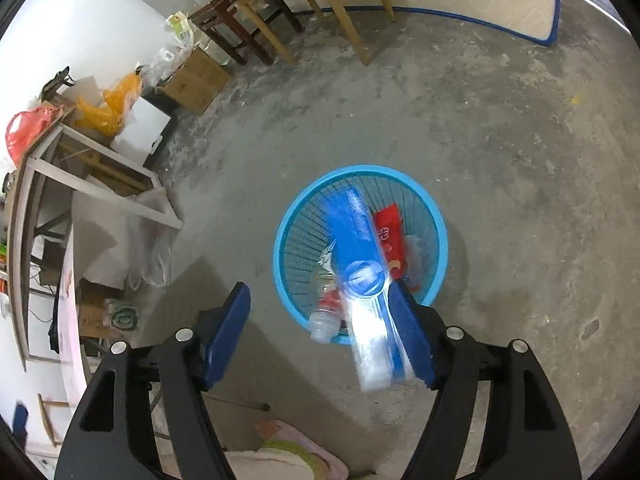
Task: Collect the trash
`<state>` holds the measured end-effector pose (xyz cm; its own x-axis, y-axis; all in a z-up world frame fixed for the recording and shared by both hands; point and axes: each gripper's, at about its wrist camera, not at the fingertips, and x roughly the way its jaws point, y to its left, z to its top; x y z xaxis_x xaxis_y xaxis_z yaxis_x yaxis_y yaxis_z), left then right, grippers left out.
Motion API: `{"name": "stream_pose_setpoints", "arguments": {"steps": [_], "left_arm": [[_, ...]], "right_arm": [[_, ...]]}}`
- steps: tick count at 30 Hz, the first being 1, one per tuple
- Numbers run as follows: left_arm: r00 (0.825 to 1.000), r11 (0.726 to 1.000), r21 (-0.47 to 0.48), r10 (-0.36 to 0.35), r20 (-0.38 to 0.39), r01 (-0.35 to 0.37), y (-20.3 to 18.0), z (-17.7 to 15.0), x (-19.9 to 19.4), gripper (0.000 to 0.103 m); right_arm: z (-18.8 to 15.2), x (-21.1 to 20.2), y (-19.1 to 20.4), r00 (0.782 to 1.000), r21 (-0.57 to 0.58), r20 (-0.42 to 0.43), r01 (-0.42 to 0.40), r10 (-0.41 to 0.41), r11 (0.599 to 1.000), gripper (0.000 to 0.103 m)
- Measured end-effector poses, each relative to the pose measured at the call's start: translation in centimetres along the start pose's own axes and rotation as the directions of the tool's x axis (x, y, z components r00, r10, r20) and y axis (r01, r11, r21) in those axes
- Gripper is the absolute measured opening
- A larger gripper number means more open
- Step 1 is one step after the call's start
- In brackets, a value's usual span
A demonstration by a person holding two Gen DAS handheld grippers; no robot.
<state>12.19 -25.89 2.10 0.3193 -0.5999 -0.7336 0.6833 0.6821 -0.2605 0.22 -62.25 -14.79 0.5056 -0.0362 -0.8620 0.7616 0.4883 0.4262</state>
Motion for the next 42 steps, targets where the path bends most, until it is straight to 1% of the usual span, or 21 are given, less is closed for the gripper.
{"name": "stream_pose_setpoints", "arguments": {"steps": [3,6,9,12,15,17,19,20,22,23,25,27,28,30,31,33,35,37,38,39,42], "left_arm": [[0.999,0.999,0.021,0.034,0.026,-0.035,0.7,-2.3,-2.2,0.076],[0.995,0.996,0.034,0.075,0.059,-0.077,1.1,-4.4,-4.2,0.082],[0.99,0.994,0.006,0.104,0.098,-0.105,1.4,-6.5,-6.2,0.087],[0.987,0.992,-0.044,0.123,0.107,-0.119,1.4,-8.3,-7.5,0.09],[0.979,0.986,-0.073,0.161,0.127,-0.152,1.5,-9.8,-8.5,0.092],[0.972,0.981,-0.1,0.18,0.148,-0.167,1.6,-10.8,-9.5,0.092],[0.964,0.976,-0.109,0.207,0.166,-0.19,1.4,-11.6,-10.2,0.093],[0.956,0.969,-0.108,0.237,0.173,-0.221,1.3,-11.9,-10.8,0.094],[0.932,0.949,-0.107,0.312,0.183,-0.297,1.0,-12.4,-11.7,0.094],[0.917,0.935,-0.113,0.354,0.185,-0.338,1.0,-12.7,-12.2,0.094],[0.886,0.902,-0.125,0.429,0.175,-0.412,0.9,-13.3,-13.0,0.094],[0.848,0.864,-0.16,0.501,0.173,-0.478,1.0,-14.1,-13.8,0.094],[0.837,0.852,-0.171,0.52,0.17,-0.495,1.1,-14.3,-14.2,0.094],[0.813,0.821,-0.195,0.564,0.143,-0.536,1.6,-14.6,-14.6,0.094],[0.783,0.786,-0.21,0.61,0.12,-0.581,1.8,-14.9,-14.8,0.094],[0.753,0.752,-0.221,0.651,0.098,-0.621,2.1,-15.4,-15.3,0.094],[0.743,0.735,-0.229,0.666,0.068,-0.638,2.7,-16.0,-15.5,0.094],[0.74,0.722,-0.248,0.672,0.027,-0.646,3.5,-16.5,-15.3,0.094],[0.742,0.717,-0.262,0.67,0.006,-0.646,3.9,-16.7,-15.2,0.094],[0.75,0.718,-0.279,0.661,-0.016,-0.638,4.3,-17.0,-15.1,0.094],[0.76,0.717,-0.295,0.649,-0.048,-0.631,5.0,-17.3,-14.4,0.094]], "right_arm": [[-1.3,-1.0,0.7,1.0,-0.04,0.007,-0.003,0.003,0.999,0.069],[-3.3,-3.4,1.5,1.0,-0.104,0.025,-0.01,0.013,0.994,0.07],[-5.6,-6.2,2.6,0.999,-0.184,0.038,-0.03,0.038,0.982,0.069],[-8.8,-8.9,5.1,0.995,-0.327,0.013,-0.091,0.101,0.941,0.07],[-12.7,-11.6,7.9,0.988,-0.461,-0.002,-0.139,0.156,0.877,0.069],[-15.2,-13.4,9.8,0.988,-0.543,0.019,-0.119,0.154,0.831,0.071],[-17.4,-15.0,11.3,0.987,-0.61,0.065,-0.08,0.15,0.788,0.08],[-18.6,-15.9,12.2,0.984,-0.644,0.1,-0.048,0.147,0.763,0.082],[-20.2,-17.3,13.2,0.975,-0.681,0.157,-0.006,0.154,0.732,0.093],[-21.1,-18.0,13.9,0.969,-0.697,0.19,0.02,0.159,0.716,0.095],[-23.0,-19.5,15.2,0.949,-0.725,0.273,0.096,0.157,0.682,0.096],[-24.2,-20.4,16.1,0.94,-0.739,0.305,0.135,0.15,0.66,0.096],[-24.9,-20.6,16.6,0.942,-0.748,0.302,0.14,0.146,0.648,0.096],[-26.0,-20.9,17.1,0.947,-0.752,0.286,0.127,0.147,0.647,0.096],[-26.6,-21.1,17.2,0.946,-0.748,0.286,0.123,0.15,0.652,0.096],[-27.5,-21.2,17.5,0.945,-0.737,0.293,0.126,0.146,0.664,0.097],[-28.5,-20.8,17.5,0.947,-0.719,0.301,0.146,0.115,0.679,0.096],[-29.1,-20.2,17.9,0.947,-0.715,0.311,0.179,0.078,0.675,0.096],[-29.1,-19.8,18.0,0.947,-0.714,0.315,0.199,0.054,0.671,0.096],[-29.1,-19.4,18.1,0.947,-0.712,0.319,0.22,0.028,0.667,0.096],[-28.8,-19.0,17.9,0.945,-0.694,0.327,0.246,-0.008,0.677,0.096]]}}
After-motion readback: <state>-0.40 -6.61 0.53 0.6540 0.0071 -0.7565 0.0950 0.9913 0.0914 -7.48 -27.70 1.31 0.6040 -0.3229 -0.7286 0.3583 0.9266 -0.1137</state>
